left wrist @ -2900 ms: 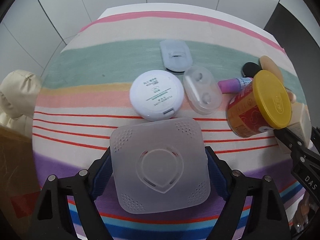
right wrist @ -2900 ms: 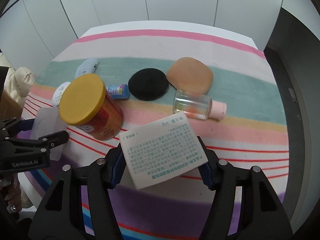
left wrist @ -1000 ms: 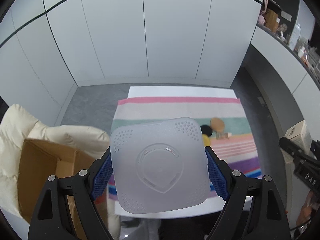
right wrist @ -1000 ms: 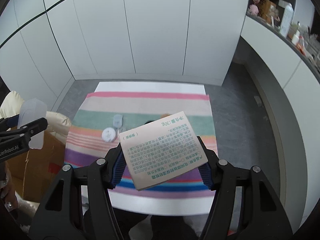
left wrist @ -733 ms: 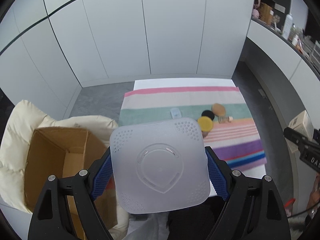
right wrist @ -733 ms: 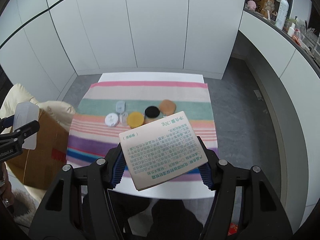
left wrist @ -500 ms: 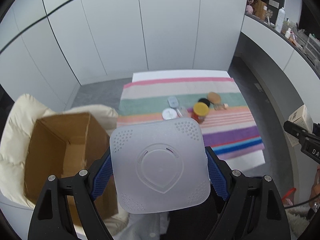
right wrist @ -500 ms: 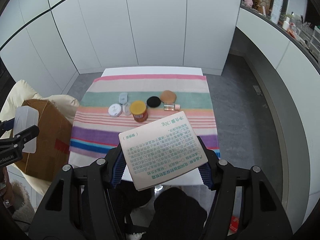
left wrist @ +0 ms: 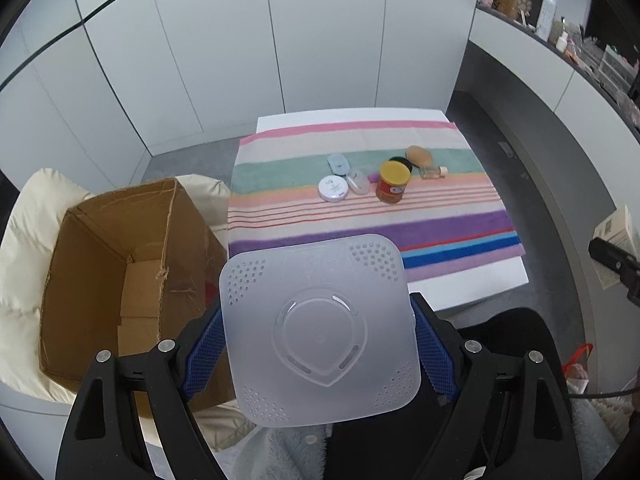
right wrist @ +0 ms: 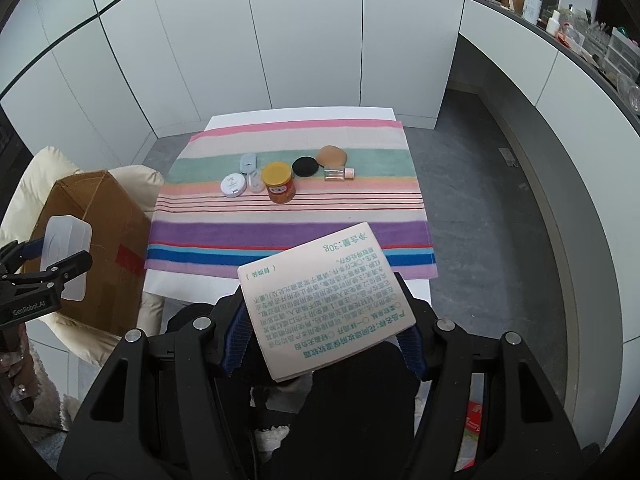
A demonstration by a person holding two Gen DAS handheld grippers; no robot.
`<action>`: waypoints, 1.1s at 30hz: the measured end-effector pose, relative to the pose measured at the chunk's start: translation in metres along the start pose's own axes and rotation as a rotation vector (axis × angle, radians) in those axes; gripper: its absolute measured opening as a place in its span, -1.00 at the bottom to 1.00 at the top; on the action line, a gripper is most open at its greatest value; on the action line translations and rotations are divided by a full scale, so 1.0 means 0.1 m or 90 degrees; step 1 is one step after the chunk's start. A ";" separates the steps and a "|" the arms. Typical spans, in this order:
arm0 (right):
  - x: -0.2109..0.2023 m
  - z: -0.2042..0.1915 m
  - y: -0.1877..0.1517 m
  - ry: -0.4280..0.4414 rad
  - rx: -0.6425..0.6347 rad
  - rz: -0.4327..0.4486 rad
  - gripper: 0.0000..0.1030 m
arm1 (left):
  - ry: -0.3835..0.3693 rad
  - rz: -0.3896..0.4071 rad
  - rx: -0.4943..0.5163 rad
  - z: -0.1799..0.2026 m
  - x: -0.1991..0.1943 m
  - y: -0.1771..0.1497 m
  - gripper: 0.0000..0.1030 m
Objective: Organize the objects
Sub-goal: 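Lift the frosted case with the left tool while the right tool lifts the white box, then carry both items over the cardboard box and open both tools to drop them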
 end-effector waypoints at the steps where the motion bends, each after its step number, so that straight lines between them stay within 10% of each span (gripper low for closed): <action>1: 0.00 -0.01 0.00 0.000 0.001 0.001 0.25 | 0.005 0.006 -0.001 -0.03 0.00 0.02 0.66; 16: 0.44 -0.79 0.21 0.072 -0.076 -0.013 0.26 | 0.082 0.016 -0.123 -0.90 0.22 0.01 0.67; 33: 0.44 -2.80 -0.15 0.217 -0.277 -0.035 0.26 | 0.171 -0.035 -0.300 -2.24 -0.22 -1.18 0.67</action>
Point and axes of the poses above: each gripper's, at about its wrist camera, not at the fingertips, and x roughly the way its jaws point, z to its right, y to its top, the point moved 10 cm from there along x, roughly the way its jaws point, and after that the axes turned 4 degrees about z, right-handed, at the moved point
